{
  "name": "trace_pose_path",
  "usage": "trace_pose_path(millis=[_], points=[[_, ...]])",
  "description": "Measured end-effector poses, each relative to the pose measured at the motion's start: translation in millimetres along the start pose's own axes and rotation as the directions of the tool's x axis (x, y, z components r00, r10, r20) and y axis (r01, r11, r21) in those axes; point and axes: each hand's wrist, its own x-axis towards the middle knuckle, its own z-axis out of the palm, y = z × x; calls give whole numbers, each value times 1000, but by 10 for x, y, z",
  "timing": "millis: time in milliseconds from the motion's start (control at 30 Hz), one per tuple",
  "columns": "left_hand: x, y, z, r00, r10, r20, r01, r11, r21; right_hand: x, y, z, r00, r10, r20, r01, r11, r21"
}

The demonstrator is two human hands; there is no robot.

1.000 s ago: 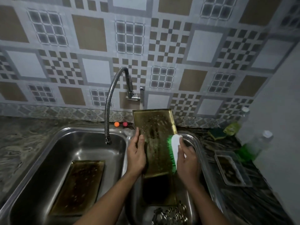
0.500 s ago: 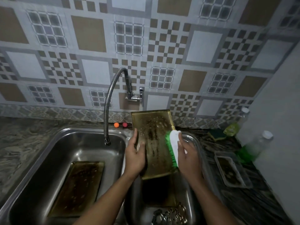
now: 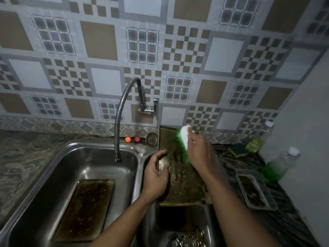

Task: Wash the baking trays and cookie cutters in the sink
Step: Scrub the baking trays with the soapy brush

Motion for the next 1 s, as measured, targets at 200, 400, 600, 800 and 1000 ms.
trace_pose_path(millis=[200, 400, 600, 800, 1000], points=[[10, 7, 16, 996, 1, 90, -2, 1000, 11, -44, 35, 92, 989, 148, 14, -148, 981, 128], [33, -71, -2, 1000, 14, 25, -15, 1000, 24, -163, -182, 236, 993, -74, 95, 60, 989, 135], [59, -19, 16, 999, 42, 3, -42, 999, 7, -169, -120, 146, 997, 80, -2, -79, 987, 139], [102, -2, -1, 991, -33, -132, 21, 996, -89, -809, -235, 398, 990, -96, 106, 65, 961, 267], [35, -57, -34, 993, -12, -120, 7, 999, -46, -764, 286, 153, 996, 88, 26, -91, 981, 172]])
